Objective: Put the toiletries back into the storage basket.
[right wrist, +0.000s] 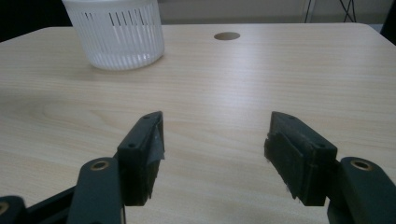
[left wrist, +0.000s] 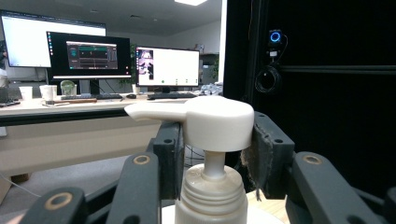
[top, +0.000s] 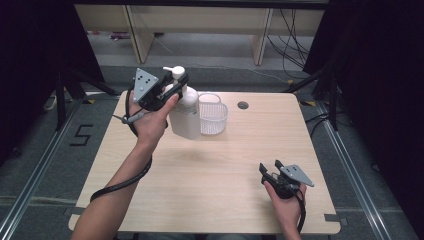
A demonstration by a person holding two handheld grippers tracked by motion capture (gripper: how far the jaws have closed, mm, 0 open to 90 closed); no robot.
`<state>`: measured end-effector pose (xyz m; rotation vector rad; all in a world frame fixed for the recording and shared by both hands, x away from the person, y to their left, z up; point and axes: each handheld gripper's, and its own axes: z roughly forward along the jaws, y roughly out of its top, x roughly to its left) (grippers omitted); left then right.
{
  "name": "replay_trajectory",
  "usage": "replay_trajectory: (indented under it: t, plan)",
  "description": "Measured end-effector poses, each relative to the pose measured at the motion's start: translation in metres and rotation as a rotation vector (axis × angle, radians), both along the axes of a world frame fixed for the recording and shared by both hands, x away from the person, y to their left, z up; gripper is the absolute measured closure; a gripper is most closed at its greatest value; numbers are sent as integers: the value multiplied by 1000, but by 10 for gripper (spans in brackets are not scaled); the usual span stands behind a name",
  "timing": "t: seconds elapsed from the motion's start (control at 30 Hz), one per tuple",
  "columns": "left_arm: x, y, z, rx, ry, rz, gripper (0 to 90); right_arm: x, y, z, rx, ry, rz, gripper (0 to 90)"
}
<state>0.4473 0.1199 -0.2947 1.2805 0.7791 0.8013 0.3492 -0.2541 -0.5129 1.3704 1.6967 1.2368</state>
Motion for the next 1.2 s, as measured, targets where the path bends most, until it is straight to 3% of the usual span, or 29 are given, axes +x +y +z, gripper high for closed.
replay_trajectory:
  t: [0.57, 0.67, 0.73, 1.13, 1.2]
  plan:
    - [6, -7, 5, -5, 0, -1, 592, 2, 0, -1, 4, -25, 13, 374]
    - [7, -7, 6, -5, -1, -1, 592, 0, 0, 0, 0, -3, 2, 375]
    - [8, -8, 7, -7, -3, -1, 592, 2, 0, -1, 4, -25, 13, 374]
    - [13, -10, 10, -7, -3, 5, 592, 1, 0, -1, 13, -20, 8, 374]
    - [14, -10, 11, -9, -2, 8, 592, 0, 0, 0, 0, 1, 1, 374]
